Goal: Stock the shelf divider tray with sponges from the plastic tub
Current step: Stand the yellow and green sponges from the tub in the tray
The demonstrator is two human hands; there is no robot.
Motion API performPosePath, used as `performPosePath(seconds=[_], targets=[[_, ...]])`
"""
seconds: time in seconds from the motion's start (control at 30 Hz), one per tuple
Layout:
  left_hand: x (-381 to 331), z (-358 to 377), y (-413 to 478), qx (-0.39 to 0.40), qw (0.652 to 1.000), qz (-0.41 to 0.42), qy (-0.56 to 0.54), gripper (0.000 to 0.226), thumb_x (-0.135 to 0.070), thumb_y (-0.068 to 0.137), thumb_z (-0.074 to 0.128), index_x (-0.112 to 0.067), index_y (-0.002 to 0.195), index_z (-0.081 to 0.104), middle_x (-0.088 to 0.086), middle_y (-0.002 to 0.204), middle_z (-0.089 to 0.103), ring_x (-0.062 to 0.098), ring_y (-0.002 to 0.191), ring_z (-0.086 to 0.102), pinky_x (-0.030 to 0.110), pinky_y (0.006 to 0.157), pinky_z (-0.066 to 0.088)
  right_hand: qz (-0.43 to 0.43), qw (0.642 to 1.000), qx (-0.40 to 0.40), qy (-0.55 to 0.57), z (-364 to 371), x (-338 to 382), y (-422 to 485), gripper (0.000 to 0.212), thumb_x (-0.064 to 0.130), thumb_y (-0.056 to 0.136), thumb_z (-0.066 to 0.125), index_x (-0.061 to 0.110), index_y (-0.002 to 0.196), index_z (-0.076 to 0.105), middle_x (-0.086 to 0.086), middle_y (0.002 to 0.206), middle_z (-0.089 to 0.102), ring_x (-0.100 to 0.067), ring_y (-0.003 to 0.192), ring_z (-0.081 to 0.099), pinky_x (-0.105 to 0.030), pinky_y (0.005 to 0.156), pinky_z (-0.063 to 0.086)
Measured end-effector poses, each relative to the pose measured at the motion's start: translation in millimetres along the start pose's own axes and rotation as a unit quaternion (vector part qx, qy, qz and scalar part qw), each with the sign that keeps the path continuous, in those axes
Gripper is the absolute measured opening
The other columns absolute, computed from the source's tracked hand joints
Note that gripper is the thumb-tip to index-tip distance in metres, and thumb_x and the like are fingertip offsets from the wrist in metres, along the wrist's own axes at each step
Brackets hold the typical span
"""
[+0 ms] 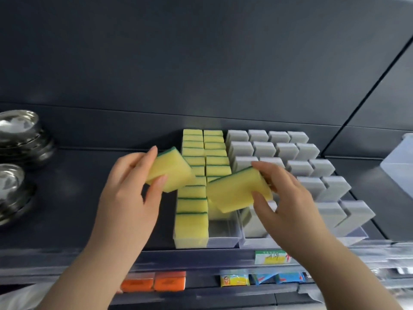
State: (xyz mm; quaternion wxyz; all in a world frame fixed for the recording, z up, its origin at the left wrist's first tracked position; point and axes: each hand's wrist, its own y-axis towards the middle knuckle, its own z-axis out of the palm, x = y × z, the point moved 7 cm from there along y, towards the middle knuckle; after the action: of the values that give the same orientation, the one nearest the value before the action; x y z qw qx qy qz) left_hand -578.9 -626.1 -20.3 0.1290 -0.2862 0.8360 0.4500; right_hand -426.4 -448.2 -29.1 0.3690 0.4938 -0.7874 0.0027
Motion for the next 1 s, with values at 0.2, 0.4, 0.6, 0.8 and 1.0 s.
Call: performPosePath(seconds=[0.2,0.4,0.6,0.8,1.0], targets=[[7.8,-13.5,-4.2,-0.018,1.000,0.009,0.019,0.045,-0.015,0.081,0.059,-0.001,0.124,0.057,0.016,0.109,0.057,0.018,0.099,0.049,0.022,0.081,0.040,-0.032,0.991,0.092,-0.094,18.1,5.1,7.3,0.051,0.008,0.085,0.053,0.032,0.129,0.045,0.016,0.119,0.048,0.001,0.072,0.050,-0.004,0.067,0.036],[11.6,-19.0,-8.0,-0.018,1.000,-0.002,0.024,0.046,-0.018,0.081,0.057,-0.002,0.124,0.057,0.015,0.109,0.057,0.016,0.098,0.048,0.030,0.076,0.042,-0.050,0.975,0.139,-0.167,39.7,8.3,15.8,0.060,0.001,0.084,0.047,0.029,0.136,0.039,0.006,0.128,0.046,-0.015,0.114,0.042,-0.029,0.085,0.046],[12.8,-23.1,-10.6,-0.015,1.000,-0.004,0.027,0.045,-0.017,0.081,0.057,-0.002,0.124,0.057,0.015,0.109,0.057,0.015,0.096,0.048,0.030,0.073,0.042,-0.059,0.959,0.170,-0.218,58.3,2.9,20.7,0.063,0.001,0.082,0.045,0.029,0.137,0.036,0.003,0.129,0.046,-0.019,0.115,0.040,-0.034,0.085,0.045],[15.4,-24.1,-12.4,-0.016,1.000,-0.002,0.027,0.045,-0.017,0.081,0.058,-0.004,0.124,0.057,0.012,0.110,0.056,0.014,0.094,0.049,0.029,0.070,0.043,-0.089,0.945,0.181,-0.259,68.6,-1.7,17.8,0.060,0.003,0.083,0.047,0.030,0.135,0.037,0.005,0.124,0.052,-0.019,0.117,0.040,-0.028,0.094,0.034],[10.5,-19.1,-11.7,0.006,1.000,0.009,0.028,0.045,-0.019,0.082,0.063,-0.003,0.124,0.057,0.011,0.110,0.057,0.011,0.095,0.049,0.025,0.075,0.042,-0.106,0.938,0.198,-0.264,72.9,-2.4,17.4,0.049,0.016,0.088,0.053,0.028,0.133,0.040,0.006,0.128,0.047,-0.017,0.119,0.038,-0.026,0.098,0.032]])
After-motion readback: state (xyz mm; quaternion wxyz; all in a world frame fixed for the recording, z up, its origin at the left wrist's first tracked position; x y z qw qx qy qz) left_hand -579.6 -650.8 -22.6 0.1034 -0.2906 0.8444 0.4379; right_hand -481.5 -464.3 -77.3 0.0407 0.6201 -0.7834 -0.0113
